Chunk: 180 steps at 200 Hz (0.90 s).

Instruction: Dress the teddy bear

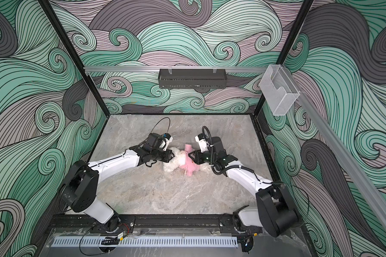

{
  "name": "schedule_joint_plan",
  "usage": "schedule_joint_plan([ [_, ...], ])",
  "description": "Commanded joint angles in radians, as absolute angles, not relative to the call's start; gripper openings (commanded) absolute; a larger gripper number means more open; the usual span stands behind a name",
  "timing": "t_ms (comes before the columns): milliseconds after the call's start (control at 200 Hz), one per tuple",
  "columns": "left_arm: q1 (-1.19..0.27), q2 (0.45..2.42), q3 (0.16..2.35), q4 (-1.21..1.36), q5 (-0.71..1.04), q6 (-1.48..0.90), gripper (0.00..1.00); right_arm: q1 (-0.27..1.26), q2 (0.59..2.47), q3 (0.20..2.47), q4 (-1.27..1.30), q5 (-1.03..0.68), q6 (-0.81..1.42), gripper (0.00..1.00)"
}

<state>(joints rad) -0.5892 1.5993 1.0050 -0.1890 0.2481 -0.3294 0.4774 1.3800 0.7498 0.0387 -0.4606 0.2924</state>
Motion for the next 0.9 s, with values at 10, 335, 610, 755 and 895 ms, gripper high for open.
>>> schedule_joint_plan([
  [10, -0.584, 1.609, 1.052, -0.216, 0.313, -0.388, 0.00, 0.510, 1.474, 0.777, 0.070, -0.458, 0.327, 0.28],
  [335, -0.574, 1.645, 1.019, -0.176, 0.358, -0.307, 0.00, 0.483, 1.624, 0.860, 0.259, -0.576, 0.466, 0.18],
  [610, -0.441, 1.656, 1.034, -0.125, 0.411, -0.183, 0.00, 0.419, 1.398, 0.819, -0.071, -0.417, 0.230, 0.37],
  [755, -0.432, 1.707, 1.083, -0.159, 0.431, -0.118, 0.03, 0.379, 1.381, 0.777, -0.132, -0.268, 0.235, 0.36],
  [895, -0.411, 1.749, 1.145, -0.159, 0.428, -0.114, 0.21, 0.370, 1.477, 0.757, -0.114, -0.329, 0.250, 0.26],
])
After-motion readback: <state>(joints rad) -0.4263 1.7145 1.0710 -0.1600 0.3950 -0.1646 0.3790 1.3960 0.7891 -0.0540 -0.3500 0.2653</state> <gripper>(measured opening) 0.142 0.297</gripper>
